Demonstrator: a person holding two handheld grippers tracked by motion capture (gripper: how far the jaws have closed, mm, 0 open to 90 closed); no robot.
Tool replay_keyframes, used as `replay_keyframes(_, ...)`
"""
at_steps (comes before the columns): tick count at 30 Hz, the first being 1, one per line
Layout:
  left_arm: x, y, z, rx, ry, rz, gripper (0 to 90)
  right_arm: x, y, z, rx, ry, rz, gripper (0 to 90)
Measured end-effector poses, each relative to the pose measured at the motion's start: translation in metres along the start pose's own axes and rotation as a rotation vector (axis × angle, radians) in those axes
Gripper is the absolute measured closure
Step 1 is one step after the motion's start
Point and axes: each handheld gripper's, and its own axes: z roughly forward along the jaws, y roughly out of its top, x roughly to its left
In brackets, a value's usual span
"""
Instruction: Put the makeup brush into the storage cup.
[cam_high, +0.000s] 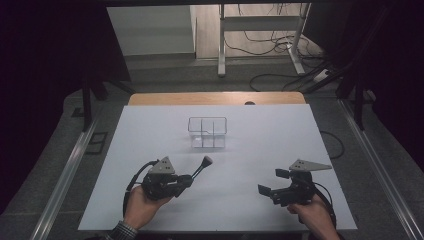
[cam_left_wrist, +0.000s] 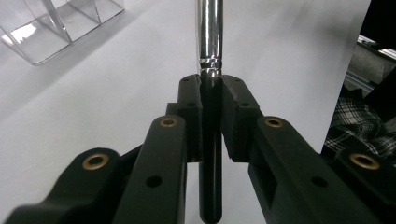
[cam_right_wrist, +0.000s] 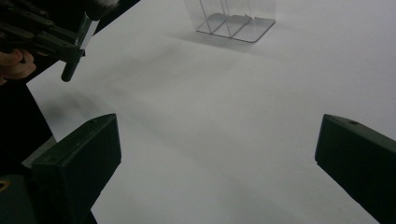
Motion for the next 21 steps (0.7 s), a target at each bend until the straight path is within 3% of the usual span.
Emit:
replay_keyframes(9, 0.002, 0.0, 0.004, -0.03, -0.042, -0.031, 79.1, 0.01, 0.006, 0.013, 0.012, 0.046, -0.014, 1.3)
replay_keyframes(14, 0.001, 0.0, 0.007, -0.039, -0.052, -0.033, 79.1, 0.019, 0.008, 0.022, 0.043, 0.061, -0.054, 1.7)
replay_keyframes(21, 0.0, 0.0, 0.012, -0.059, -0.059, -0.033, 79.0, 0.028, 0.012, 0.033, 0.038, 0.105, -0.056, 0.8)
